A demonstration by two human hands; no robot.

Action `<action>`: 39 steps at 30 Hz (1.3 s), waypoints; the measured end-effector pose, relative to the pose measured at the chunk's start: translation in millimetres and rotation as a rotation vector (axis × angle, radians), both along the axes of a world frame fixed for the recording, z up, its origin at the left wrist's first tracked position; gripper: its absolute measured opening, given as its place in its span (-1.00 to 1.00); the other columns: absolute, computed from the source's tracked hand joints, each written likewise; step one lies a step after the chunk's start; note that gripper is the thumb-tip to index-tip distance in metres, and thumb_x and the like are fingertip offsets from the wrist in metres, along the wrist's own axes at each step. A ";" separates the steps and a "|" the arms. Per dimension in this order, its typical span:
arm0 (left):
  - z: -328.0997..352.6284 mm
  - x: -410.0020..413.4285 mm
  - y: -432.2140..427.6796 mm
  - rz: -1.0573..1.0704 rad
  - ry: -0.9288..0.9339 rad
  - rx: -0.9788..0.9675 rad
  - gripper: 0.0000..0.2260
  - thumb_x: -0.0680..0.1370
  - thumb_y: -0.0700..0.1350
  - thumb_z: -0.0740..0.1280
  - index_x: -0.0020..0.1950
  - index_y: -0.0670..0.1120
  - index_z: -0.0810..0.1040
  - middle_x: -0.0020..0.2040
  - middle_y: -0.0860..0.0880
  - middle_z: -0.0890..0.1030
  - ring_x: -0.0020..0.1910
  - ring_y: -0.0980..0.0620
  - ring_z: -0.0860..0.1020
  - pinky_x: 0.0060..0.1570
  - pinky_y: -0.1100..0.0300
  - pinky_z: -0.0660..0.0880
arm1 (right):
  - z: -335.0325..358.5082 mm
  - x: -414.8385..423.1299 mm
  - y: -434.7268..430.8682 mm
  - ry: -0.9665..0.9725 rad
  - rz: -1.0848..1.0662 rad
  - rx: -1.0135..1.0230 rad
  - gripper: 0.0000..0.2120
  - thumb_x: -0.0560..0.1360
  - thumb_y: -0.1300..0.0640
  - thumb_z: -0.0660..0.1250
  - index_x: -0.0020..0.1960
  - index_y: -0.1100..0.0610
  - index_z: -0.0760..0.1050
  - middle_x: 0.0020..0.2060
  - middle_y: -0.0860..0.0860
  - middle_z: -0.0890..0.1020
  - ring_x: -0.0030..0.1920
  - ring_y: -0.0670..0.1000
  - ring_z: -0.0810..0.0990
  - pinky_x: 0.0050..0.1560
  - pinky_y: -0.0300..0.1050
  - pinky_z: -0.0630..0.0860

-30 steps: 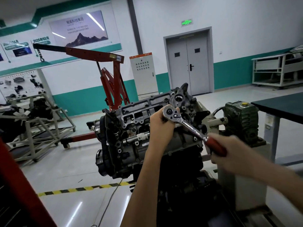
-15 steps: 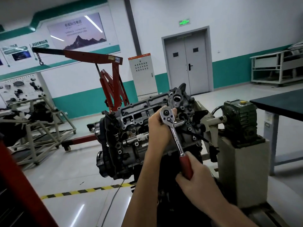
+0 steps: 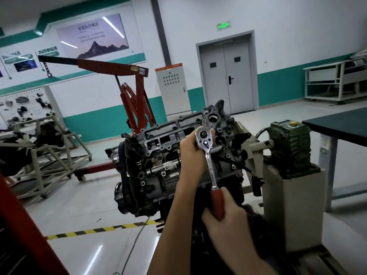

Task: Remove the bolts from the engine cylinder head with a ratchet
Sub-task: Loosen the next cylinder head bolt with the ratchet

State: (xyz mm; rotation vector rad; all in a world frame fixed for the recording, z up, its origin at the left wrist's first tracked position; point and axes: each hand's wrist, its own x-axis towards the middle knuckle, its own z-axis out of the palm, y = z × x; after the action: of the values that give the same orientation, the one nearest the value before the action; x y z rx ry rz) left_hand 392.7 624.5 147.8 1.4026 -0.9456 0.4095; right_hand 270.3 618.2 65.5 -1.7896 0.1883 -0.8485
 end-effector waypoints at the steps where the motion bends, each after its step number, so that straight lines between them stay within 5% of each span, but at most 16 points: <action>1: 0.0 -0.5 1.1 -0.010 0.000 -0.001 -0.56 0.57 -0.17 0.35 -0.44 0.14 0.30 -0.48 0.17 0.27 -0.40 0.16 0.20 -0.37 0.23 0.21 | -1.3 7.2 14.3 -0.020 0.025 0.059 -0.81 0.39 0.30 0.35 -0.10 0.10 0.39 -0.47 -0.02 0.42 -0.53 -0.18 0.44 -0.52 -0.45 0.30; 4: 2.0 0.7 4.7 -0.041 0.022 0.015 -0.58 0.57 -0.13 0.35 -0.42 0.11 0.28 -0.47 0.18 0.27 -0.40 0.16 0.21 -0.35 0.24 0.24 | 4.8 6.2 11.9 -0.009 0.102 0.059 -0.75 0.39 0.32 0.33 -0.15 0.01 0.37 -0.48 -0.04 0.43 -0.54 -0.15 0.44 -0.52 -0.44 0.32; 9: 5.8 2.8 2.5 -0.025 0.020 0.066 -0.55 0.55 -0.21 0.35 -0.48 0.13 0.38 -0.52 0.19 0.34 -0.45 0.22 0.25 -0.40 0.32 0.25 | 38.8 -28.4 -89.6 0.190 0.132 -0.493 -0.65 0.33 0.35 0.38 -0.23 -0.09 0.37 -0.49 0.01 0.47 -0.53 -0.14 0.39 -0.47 -0.22 0.43; 12: 1.9 4.7 3.9 -0.034 0.022 0.035 -0.56 0.53 -0.29 0.33 -0.47 0.08 0.37 -0.51 0.18 0.35 -0.45 0.21 0.24 -0.42 0.32 0.22 | 64.4 -26.5 -125.8 0.279 0.089 -0.691 -0.75 0.38 0.33 0.37 -0.14 0.02 0.42 -0.42 0.07 0.52 -0.50 0.00 0.47 -0.43 -0.13 0.50; 15: 0.1 4.8 4.6 -0.039 0.017 0.007 -0.59 0.53 -0.30 0.33 -0.45 0.07 0.41 -0.48 0.18 0.38 -0.43 0.21 0.27 -0.39 0.33 0.25 | 45.7 -22.7 -111.3 0.203 0.043 -0.585 -0.77 0.37 0.31 0.39 -0.14 0.04 0.42 -0.45 0.05 0.50 -0.52 -0.02 0.44 -0.45 -0.12 0.47; 19: 0.2 -0.8 2.7 -0.044 0.014 -0.017 -0.55 0.56 -0.23 0.34 -0.44 0.13 0.29 -0.50 0.20 0.30 -0.46 0.24 0.24 -0.38 0.48 0.28 | 1.8 -6.2 -15.8 0.066 -0.024 -0.102 -0.70 0.37 0.27 0.39 -0.09 -0.06 0.37 -0.43 -0.01 0.46 -0.48 -0.17 0.47 -0.48 -0.45 0.33; 23: 0.0 -0.4 4.3 -0.042 -0.010 0.009 -0.57 0.56 -0.21 0.34 -0.39 0.06 0.20 -0.49 0.18 0.25 -0.45 0.23 0.20 -0.40 0.42 0.20 | -3.5 12.5 16.1 0.023 0.058 0.045 -0.79 0.41 0.27 0.32 -0.03 0.07 0.37 -0.40 0.05 0.46 -0.51 -0.12 0.41 -0.47 -0.37 0.35; 27: 1.7 1.9 4.2 -0.036 0.014 -0.005 -0.57 0.56 -0.23 0.34 -0.42 0.06 0.27 -0.51 0.19 0.31 -0.46 0.24 0.25 -0.39 0.43 0.24 | 24.0 -21.2 -64.5 0.157 0.129 -0.364 -0.71 0.36 0.31 0.35 -0.18 -0.05 0.35 -0.49 -0.04 0.43 -0.54 -0.13 0.39 -0.49 -0.27 0.39; 32: 0.8 1.5 0.2 -0.002 0.047 0.009 -0.51 0.54 -0.31 0.30 -0.48 0.17 0.41 -0.55 0.17 0.34 -0.50 0.20 0.20 -0.46 0.35 0.18 | 71.5 -23.8 -136.0 0.304 0.035 -0.785 -0.78 0.41 0.30 0.36 -0.05 0.05 0.43 -0.37 0.03 0.54 -0.47 -0.05 0.52 -0.39 -0.21 0.52; 39: -1.3 -0.3 -4.3 0.024 0.014 -0.059 -0.56 0.55 -0.24 0.34 -0.43 0.15 0.38 -0.48 0.18 0.34 -0.41 0.21 0.23 -0.37 0.28 0.23 | 3.5 -5.3 -17.0 0.037 -0.014 -0.100 -0.73 0.38 0.30 0.37 -0.15 -0.01 0.37 -0.51 -0.07 0.42 -0.54 -0.18 0.45 -0.55 -0.44 0.31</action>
State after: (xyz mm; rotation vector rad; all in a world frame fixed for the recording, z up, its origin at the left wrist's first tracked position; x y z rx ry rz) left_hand 392.4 620.2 146.5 1.3630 -0.8995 0.4413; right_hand 265.0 601.2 69.1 -1.9003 0.1852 -0.8481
